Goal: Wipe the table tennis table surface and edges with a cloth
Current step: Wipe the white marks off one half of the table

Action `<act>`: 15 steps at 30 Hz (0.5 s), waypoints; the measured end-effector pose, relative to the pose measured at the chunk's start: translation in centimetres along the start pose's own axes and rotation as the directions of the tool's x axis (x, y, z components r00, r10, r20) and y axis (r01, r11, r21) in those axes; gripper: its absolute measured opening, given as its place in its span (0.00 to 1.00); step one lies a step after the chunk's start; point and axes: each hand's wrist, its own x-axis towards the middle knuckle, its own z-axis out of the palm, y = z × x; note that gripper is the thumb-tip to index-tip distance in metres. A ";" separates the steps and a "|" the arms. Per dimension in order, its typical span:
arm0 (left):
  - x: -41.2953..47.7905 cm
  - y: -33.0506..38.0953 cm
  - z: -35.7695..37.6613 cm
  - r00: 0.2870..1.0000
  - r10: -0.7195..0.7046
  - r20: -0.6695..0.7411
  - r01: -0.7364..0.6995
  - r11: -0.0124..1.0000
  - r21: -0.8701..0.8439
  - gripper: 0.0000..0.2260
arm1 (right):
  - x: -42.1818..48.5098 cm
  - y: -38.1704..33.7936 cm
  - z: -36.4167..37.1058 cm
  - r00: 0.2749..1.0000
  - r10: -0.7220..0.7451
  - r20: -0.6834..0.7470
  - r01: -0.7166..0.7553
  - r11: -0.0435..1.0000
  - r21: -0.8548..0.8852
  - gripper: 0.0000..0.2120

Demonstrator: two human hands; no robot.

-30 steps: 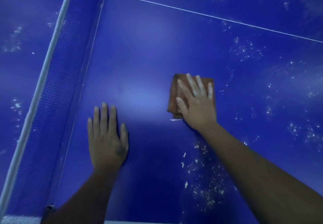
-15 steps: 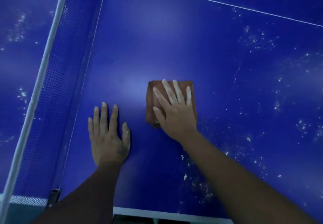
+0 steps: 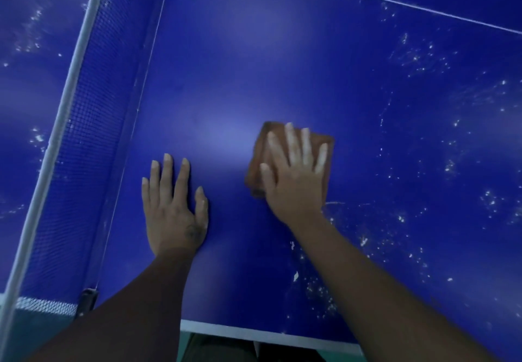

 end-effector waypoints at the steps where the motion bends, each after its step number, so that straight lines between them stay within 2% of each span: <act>1: 0.0 0.0 -0.1 1.000 0.000 -0.004 0.000 1.000 -0.003 0.28 | -1.1 -1.0 0.5 0.996 -0.092 0.004 0.092 0.995 0.026 0.28; 4: 0.1 0.0 -0.2 1.000 0.001 -0.006 -0.001 1.000 0.001 0.27 | -4.9 -0.2 1.0 0.962 -0.271 0.043 0.269 0.962 0.047 0.28; 6: 0.0 0.0 -0.2 1.000 -0.003 -0.011 0.003 1.000 -0.001 0.27 | -6.2 3.0 0.5 0.957 -0.284 0.059 0.282 0.959 0.030 0.29; 8: 0.0 0.1 -0.2 1.000 -0.006 -0.018 0.006 1.000 -0.004 0.27 | -6.8 6.9 -0.5 0.976 -0.202 0.077 0.204 0.979 -0.021 0.29; 11: -0.1 0.1 -0.1 1.000 0.000 -0.028 -0.001 1.000 -0.004 0.27 | -7.0 10.5 -1.9 0.997 0.011 0.080 -0.004 0.996 -0.088 0.29; 15: -0.1 -0.1 0.1 0.999 0.005 -0.032 -0.005 1.000 0.002 0.27 | -5.6 6.9 -1.8 0.976 0.205 0.069 -0.201 0.978 -0.062 0.30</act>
